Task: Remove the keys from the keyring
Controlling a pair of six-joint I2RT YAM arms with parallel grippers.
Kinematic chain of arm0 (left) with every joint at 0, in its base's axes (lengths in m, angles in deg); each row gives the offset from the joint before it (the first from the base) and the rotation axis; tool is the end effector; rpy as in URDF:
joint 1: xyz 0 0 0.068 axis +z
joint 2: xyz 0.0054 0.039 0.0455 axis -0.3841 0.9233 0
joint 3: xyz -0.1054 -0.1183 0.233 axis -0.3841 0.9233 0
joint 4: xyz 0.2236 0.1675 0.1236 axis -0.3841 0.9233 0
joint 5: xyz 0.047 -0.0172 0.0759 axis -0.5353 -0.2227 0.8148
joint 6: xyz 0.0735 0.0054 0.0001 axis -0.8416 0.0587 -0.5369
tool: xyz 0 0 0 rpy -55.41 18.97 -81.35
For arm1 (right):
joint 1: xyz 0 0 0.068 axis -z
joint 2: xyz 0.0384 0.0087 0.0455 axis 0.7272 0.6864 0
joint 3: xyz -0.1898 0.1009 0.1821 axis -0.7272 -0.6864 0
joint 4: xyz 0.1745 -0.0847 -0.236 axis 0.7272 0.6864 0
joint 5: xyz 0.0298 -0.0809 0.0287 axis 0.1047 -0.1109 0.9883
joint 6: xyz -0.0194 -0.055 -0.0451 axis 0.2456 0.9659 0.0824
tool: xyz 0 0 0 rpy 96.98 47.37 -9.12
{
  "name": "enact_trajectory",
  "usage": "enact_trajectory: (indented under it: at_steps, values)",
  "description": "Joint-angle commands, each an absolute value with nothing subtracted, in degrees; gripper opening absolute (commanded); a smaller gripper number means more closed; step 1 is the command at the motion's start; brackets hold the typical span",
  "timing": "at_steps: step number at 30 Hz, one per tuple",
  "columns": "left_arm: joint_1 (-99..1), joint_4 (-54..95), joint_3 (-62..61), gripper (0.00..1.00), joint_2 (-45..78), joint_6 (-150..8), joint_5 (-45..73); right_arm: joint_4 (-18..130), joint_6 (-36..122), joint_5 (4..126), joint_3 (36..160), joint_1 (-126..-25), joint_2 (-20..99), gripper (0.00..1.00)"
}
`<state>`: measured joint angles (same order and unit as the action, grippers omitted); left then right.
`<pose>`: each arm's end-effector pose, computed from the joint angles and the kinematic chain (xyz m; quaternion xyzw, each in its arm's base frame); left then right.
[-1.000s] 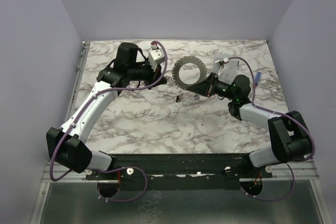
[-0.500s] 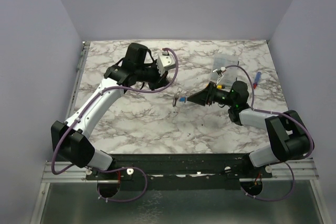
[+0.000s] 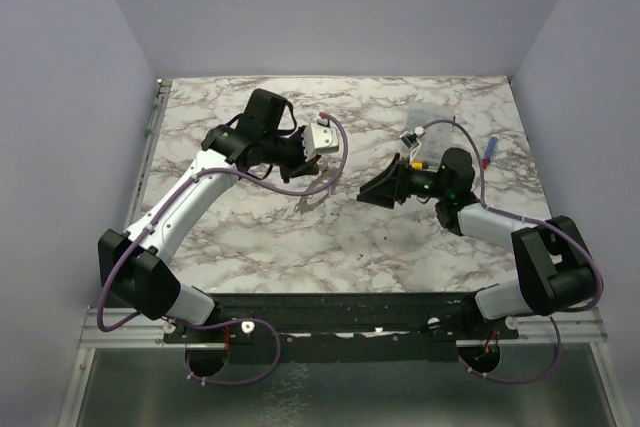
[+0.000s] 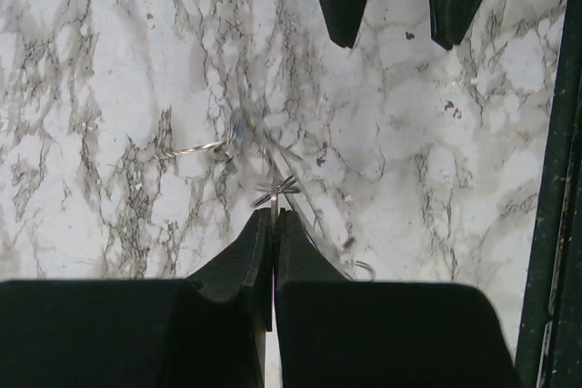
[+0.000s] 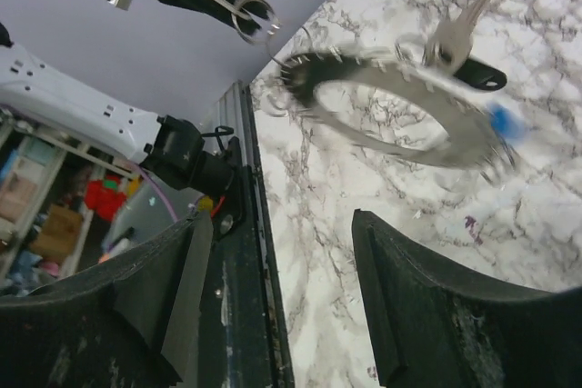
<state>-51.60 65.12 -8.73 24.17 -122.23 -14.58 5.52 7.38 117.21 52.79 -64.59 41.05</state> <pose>0.3023 -0.2098 0.3442 0.5953 0.6554 -0.2559 0.3882 0.2846 0.1482 0.1857 -0.2044 0.6851 0.6130 0.3362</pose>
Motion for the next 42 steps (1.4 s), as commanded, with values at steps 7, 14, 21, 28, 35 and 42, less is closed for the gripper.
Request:
enact_trajectory:
  at_steps: [7,14,21,28,35,42]
  values:
    - [-55.35,71.96,-9.47,0.0,20.85,-139.96,-10.13,23.2,23.37,122.46,62.99,-64.43,33.37,0.68]
    - [-58.8,73.62,-8.48,0.0,18.58,-146.72,-6.53,29.48,32.37,124.58,69.11,-64.47,33.21,0.56]
    - [-61.7,73.45,-7.67,0.0,15.6,-147.42,-6.11,41.46,52.37,126.74,75.75,-66.34,32.7,0.46]
    - [-63.03,72.94,-8.25,0.0,15.42,-145.69,-7.16,49.46,68.01,121.3,76.48,-71.36,30.73,0.45]
    - [-63.73,72.72,-10.22,0.0,16.99,-142.23,-8.55,51.25,72.91,118.57,76.15,-75.54,30.75,0.42]
    - [-63.98,72.4,-10.66,0.0,17.6,-139.05,-8.23,49.48,69.93,116.43,74.55,-76.7,30.82,0.5]
